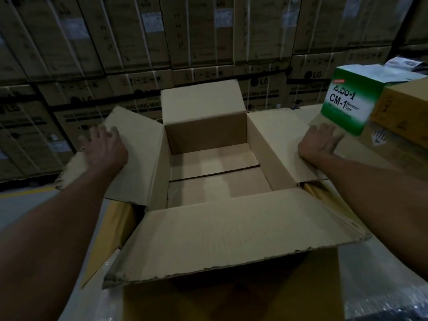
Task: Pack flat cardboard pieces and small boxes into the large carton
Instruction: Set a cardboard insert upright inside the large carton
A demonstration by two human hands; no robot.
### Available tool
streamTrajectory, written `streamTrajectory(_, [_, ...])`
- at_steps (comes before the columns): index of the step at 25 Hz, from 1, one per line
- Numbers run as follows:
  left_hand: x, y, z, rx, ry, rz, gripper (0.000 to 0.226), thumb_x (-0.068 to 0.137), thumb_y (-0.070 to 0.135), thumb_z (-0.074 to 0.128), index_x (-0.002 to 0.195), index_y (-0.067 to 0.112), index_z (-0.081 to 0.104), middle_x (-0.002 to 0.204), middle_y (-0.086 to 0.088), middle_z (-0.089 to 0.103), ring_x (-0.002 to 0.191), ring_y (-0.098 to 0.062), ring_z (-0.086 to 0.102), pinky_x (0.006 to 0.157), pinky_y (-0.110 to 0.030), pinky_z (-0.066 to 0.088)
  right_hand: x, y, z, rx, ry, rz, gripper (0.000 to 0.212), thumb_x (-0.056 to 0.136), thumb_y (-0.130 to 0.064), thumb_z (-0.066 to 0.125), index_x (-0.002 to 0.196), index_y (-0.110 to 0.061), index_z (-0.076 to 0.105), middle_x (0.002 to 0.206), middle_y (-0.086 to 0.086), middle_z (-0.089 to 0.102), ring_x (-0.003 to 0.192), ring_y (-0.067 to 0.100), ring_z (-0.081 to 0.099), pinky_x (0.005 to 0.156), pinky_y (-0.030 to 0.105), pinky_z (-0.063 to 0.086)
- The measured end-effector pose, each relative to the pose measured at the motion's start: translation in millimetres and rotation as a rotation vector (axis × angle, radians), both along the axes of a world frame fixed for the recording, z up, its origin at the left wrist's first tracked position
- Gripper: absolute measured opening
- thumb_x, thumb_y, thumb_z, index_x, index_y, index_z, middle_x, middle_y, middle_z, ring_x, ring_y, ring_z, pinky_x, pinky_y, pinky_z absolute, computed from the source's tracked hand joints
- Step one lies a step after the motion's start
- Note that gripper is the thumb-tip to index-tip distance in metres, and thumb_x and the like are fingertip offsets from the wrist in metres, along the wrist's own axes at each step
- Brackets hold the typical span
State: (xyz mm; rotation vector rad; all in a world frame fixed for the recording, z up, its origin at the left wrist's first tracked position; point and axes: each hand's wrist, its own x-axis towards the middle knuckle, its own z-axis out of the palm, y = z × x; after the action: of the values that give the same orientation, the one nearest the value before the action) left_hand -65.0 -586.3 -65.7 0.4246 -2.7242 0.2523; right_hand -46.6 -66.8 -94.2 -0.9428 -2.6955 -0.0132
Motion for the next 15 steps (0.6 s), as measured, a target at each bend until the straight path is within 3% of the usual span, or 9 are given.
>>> streamTrajectory(2, [-1.8,19.0,-4.7,-0.126,-0.102,-0.097,0.049,0.1,0.044,0.042,0.142,0.019,0.05,0.159,-0.017,0.027,0.149,-0.034,0.018,0.116,-0.056,0.013,-5.2,-17.5,-2.0,-0.047,-0.03,0.117,0.055,0.101,-0.048,0.042,0.135,-0.007,0.055,0.144,0.023,0.048,0.131,0.037,0.043,0.108,0.051,0.032])
streamTrajectory(4, [-5.6,35.6,-9.9,-0.165,-0.224,-0.131,0.056,0.097,0.06,0.041,0.139,0.025,0.056,0.159,-0.014,0.032,0.149,-0.033,0.019,0.116,-0.055,0.011,-9.7,-36.0,7.9,-0.103,-0.041,0.185,0.069,0.099,-0.063,0.037,0.137,-0.008,0.055,0.142,0.021,0.051,0.13,0.037,0.045,0.104,0.049,0.034])
streamTrajectory(6, [-8.4,56.1,-5.5,-0.176,-0.263,-0.219,0.061,0.095,0.066,0.043,0.14,0.027,0.057,0.155,-0.012,0.04,0.148,-0.033,0.024,0.118,-0.055,0.01,-15.0,-51.8,13.9,-0.029,-0.095,0.288,0.075,0.095,-0.071,0.037,0.139,-0.012,0.053,0.141,0.019,0.051,0.129,0.035,0.045,0.102,0.051,0.033])
streamTrajectory(10, [-13.7,78.4,-1.4,-0.157,-0.397,-0.306,0.066,0.093,0.065,0.05,0.146,0.026,0.051,0.153,-0.007,0.046,0.144,-0.03,0.035,0.118,-0.05,0.019,-16.1,-70.2,15.9,0.075,-0.398,0.384,0.07,0.091,-0.063,0.051,0.146,-0.021,0.043,0.147,0.016,0.043,0.135,0.037,0.038,0.107,0.063,0.028])
streamTrajectory(15, [-3.5,78.5,-5.6,-0.255,-0.501,-0.304,0.057,0.093,0.057,0.057,0.143,0.031,0.052,0.151,-0.004,0.05,0.145,-0.027,0.035,0.122,-0.053,0.006,-6.3,-74.0,2.5,0.284,-0.52,0.446,0.074,0.095,-0.056,0.044,0.159,-0.022,0.027,0.164,0.016,0.019,0.15,0.043,0.014,0.114,0.072,0.009])
